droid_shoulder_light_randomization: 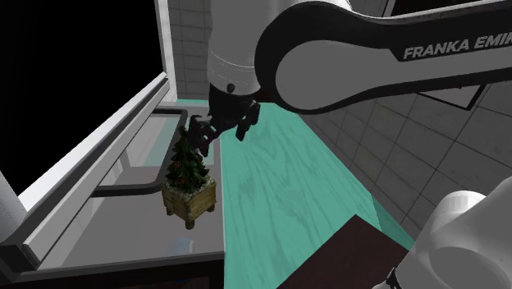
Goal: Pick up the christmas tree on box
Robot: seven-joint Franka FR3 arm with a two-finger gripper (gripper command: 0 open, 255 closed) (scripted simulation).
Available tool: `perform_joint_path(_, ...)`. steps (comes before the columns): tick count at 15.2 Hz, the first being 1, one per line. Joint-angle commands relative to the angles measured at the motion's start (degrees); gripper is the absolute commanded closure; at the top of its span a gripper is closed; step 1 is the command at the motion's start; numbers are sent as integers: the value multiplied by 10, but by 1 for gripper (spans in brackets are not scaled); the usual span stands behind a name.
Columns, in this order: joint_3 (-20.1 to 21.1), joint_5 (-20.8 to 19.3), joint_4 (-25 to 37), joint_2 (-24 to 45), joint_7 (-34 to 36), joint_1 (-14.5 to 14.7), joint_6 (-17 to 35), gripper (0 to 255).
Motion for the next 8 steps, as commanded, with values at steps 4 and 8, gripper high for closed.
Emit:
perform_joint_path(4,82,-98,90,98,94,-16,6,0)
perform_joint_path(8,83,-105,70,101,104,-15,27,0)
